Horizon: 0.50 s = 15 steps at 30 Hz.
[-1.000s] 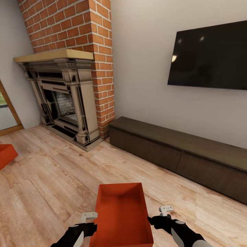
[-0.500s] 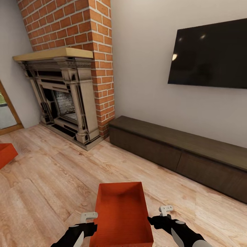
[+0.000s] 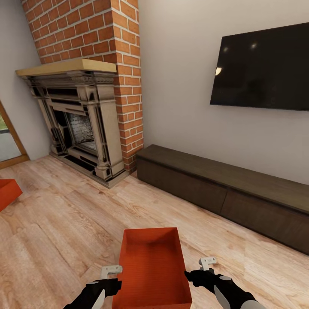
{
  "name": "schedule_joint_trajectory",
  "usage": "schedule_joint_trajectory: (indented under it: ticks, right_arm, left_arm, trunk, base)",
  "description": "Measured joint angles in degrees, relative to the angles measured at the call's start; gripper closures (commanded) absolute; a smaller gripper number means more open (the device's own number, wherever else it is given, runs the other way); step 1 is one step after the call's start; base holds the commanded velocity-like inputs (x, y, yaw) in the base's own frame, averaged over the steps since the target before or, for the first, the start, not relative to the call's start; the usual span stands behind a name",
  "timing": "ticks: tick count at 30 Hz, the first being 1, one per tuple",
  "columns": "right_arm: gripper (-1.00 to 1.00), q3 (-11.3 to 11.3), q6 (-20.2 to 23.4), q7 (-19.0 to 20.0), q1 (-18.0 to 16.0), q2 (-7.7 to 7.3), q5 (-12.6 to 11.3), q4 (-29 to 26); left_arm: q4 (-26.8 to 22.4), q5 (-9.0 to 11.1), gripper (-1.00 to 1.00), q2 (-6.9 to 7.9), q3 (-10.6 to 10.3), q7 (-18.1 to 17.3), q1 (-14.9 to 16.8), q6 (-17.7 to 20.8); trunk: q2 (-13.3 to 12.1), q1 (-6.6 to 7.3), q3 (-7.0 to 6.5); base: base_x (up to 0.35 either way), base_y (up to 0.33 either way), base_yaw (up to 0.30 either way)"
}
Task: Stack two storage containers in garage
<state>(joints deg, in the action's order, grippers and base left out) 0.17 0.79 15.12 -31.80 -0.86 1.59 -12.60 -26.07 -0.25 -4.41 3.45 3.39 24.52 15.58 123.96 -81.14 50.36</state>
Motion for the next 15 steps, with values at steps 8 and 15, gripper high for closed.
schedule_joint_trajectory:
  ticks: [8, 15]
  right_arm:
    - [-1.0, 0.0, 0.0, 0.0, 0.0, 0.0, 0.0, 0.0]
    - [-1.0, 0.0, 0.0, 0.0, 0.0, 0.0, 0.0, 0.0]
  left_arm:
    - [0.0, 0.0, -1.0, 0.03, 0.0, 0.0, 0.0, 0.0]
    - [0.0, 0.0, -1.0, 0.01, 0.0, 0.0, 0.0, 0.0]
  trunk:
    - [0.0, 0.0, 0.0]
    - [0.0, 0.0, 0.0]
  base:
    - [0.0, 0.0, 0.039]
    - [0.0, 0.0, 0.182]
